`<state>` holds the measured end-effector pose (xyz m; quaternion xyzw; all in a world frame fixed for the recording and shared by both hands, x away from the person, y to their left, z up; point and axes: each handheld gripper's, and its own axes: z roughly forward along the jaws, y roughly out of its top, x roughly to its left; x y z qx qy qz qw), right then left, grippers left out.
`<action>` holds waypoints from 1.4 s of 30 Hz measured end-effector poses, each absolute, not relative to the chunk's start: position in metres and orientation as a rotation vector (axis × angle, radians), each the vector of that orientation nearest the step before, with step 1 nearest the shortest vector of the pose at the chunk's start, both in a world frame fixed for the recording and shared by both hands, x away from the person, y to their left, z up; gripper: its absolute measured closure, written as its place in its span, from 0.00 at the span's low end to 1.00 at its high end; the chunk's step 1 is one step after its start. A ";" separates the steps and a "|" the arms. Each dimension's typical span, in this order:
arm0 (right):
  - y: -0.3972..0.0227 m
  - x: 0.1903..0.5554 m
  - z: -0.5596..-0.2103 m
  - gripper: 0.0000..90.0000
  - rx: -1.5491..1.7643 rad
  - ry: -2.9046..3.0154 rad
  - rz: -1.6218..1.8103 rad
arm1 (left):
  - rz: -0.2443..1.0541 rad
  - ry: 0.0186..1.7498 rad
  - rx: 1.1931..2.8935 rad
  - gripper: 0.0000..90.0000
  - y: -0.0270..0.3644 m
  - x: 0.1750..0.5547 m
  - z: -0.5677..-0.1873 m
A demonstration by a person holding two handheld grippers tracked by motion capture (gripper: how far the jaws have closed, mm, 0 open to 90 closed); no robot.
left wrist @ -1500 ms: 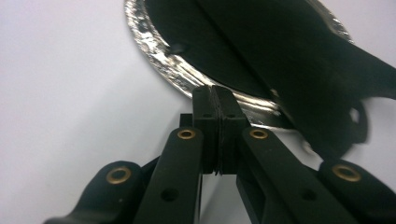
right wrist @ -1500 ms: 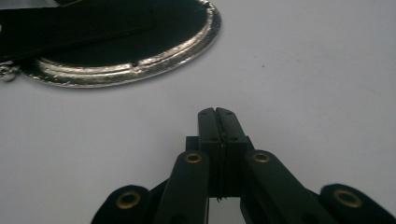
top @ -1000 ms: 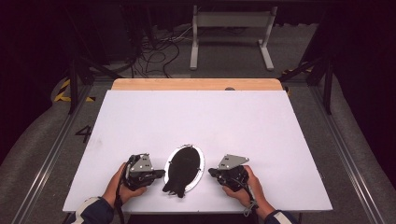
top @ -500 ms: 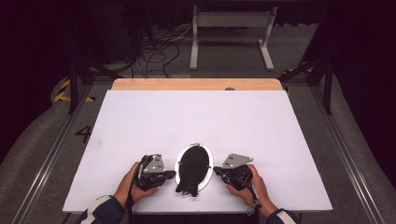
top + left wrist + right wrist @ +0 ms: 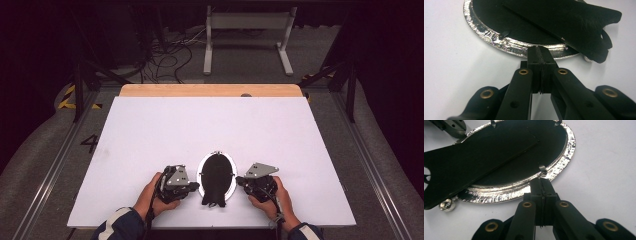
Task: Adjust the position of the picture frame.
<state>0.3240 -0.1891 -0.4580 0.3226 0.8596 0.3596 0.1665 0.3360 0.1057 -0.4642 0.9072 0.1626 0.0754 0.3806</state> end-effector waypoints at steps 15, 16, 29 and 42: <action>-0.186 0.306 -0.457 1.00 0.884 2.508 1.039 | 0.216 0.377 2.331 0.99 0.102 0.327 -0.464; -0.187 0.307 -0.457 1.00 0.887 2.509 1.046 | 0.214 0.379 2.328 0.99 0.101 0.328 -0.464; -0.192 0.312 -0.457 1.00 0.915 2.473 1.040 | 0.238 0.390 2.321 0.99 0.093 0.334 -0.464; -0.202 0.328 -0.457 1.00 0.966 2.414 1.012 | 0.277 0.405 2.318 0.99 0.077 0.351 -0.464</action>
